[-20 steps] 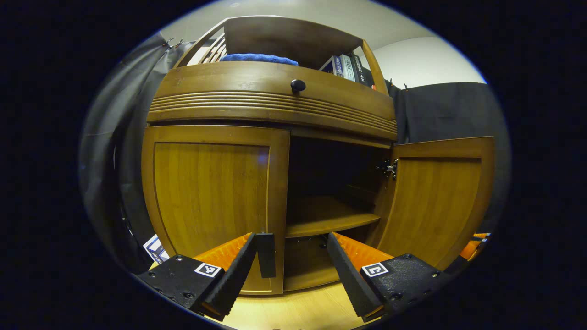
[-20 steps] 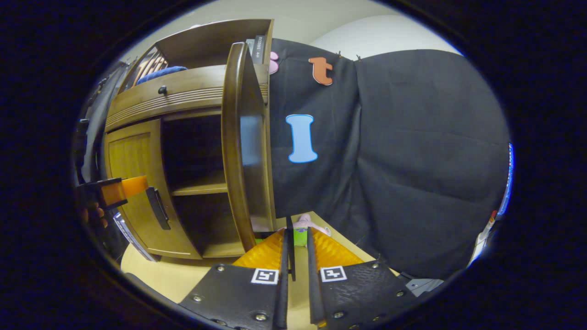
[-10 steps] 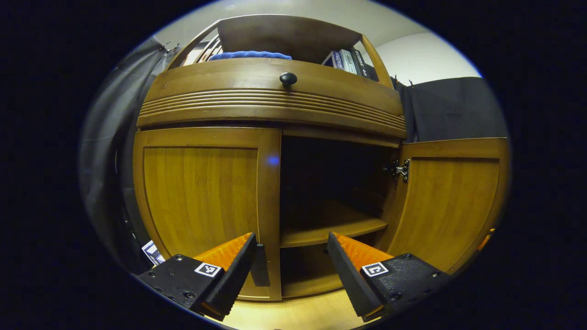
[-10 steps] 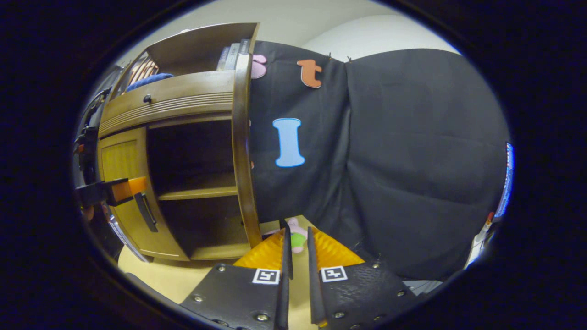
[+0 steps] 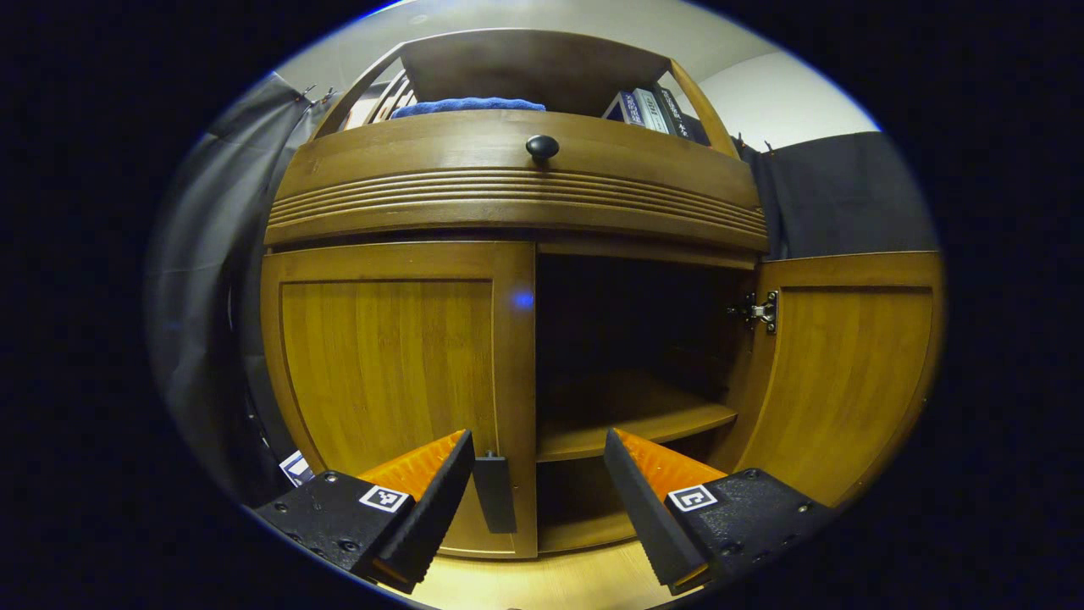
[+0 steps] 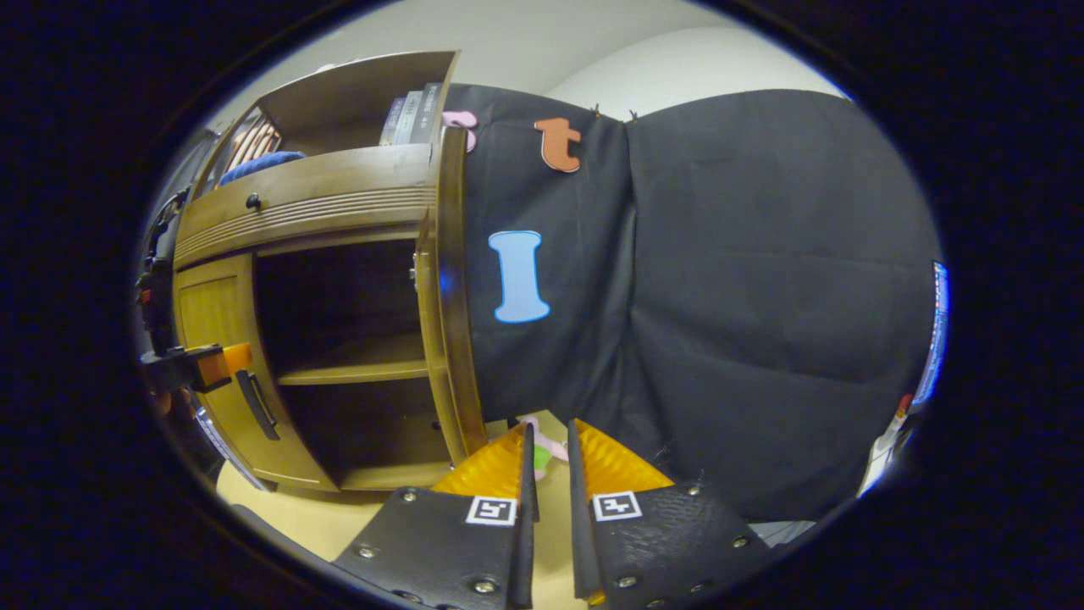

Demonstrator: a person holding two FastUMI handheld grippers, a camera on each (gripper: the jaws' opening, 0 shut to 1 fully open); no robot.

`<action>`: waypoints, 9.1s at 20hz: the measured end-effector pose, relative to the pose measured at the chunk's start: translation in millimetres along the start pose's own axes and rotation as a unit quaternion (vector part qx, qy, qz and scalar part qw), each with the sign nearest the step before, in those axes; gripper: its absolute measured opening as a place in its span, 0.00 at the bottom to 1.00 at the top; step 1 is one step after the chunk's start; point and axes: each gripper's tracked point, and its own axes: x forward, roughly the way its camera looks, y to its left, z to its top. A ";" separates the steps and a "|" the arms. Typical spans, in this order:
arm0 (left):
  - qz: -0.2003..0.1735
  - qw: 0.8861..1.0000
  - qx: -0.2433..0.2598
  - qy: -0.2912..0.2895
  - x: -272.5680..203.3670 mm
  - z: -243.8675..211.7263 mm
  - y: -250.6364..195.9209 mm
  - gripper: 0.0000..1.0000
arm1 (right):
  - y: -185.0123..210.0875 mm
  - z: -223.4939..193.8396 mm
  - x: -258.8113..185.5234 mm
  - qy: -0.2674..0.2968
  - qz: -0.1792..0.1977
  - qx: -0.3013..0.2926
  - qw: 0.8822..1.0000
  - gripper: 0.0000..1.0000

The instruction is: Open the right door of the double-door shoe cabinet with the right hand, and open the left door with the left hand.

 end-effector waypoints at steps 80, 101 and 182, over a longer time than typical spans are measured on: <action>0.262 0.963 -0.035 0.060 -144.5 -62.6 108.8 0.01 | -21.7 5.8 32.5 0.037 0.168 -0.017 0.985 0.18; 0.303 0.952 -0.001 0.046 -192.8 -59.3 183.4 0.00 | -14.8 3.1 1.4 0.042 0.185 -0.027 0.981 0.19; -0.065 0.995 -0.054 -0.046 -92.9 80.6 42.1 0.00 | 226.2 122.2 -82.5 -0.099 0.234 0.021 0.967 0.18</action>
